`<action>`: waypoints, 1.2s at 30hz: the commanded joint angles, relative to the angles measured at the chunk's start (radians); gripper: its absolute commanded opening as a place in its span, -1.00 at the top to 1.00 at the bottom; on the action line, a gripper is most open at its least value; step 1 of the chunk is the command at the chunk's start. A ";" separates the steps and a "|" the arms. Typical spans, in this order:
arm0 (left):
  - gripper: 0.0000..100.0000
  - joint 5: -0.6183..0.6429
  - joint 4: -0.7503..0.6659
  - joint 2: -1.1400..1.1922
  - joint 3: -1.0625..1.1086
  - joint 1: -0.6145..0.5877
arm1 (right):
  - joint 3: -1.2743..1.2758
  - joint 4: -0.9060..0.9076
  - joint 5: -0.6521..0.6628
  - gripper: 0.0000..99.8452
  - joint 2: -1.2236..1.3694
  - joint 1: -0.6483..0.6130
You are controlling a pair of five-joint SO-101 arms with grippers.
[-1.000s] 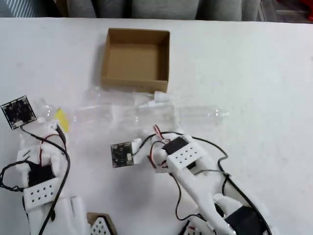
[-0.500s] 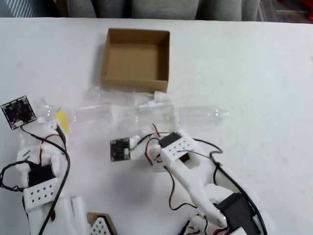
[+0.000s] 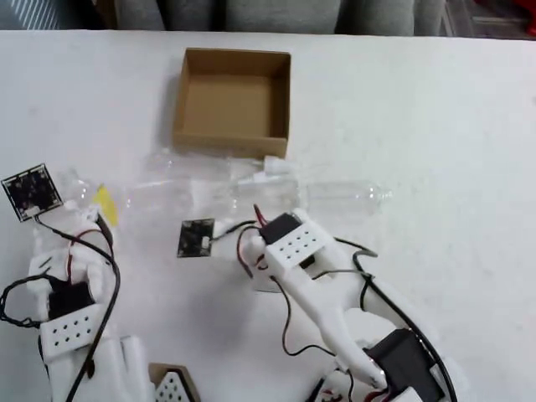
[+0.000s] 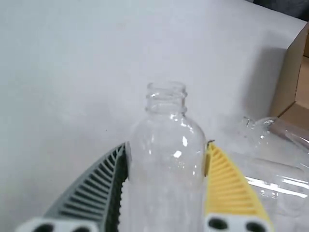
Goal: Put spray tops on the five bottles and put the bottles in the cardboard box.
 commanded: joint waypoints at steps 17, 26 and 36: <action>0.88 0.011 -0.031 -0.030 -0.006 -0.005 | -0.141 0.002 -0.011 0.75 0.180 0.004; 0.88 0.011 -0.031 -0.030 -0.005 0.033 | -0.259 0.088 -0.132 0.98 0.157 0.070; 0.88 0.011 -0.029 -0.185 -0.038 0.231 | -0.413 0.354 -0.445 0.97 -0.234 0.366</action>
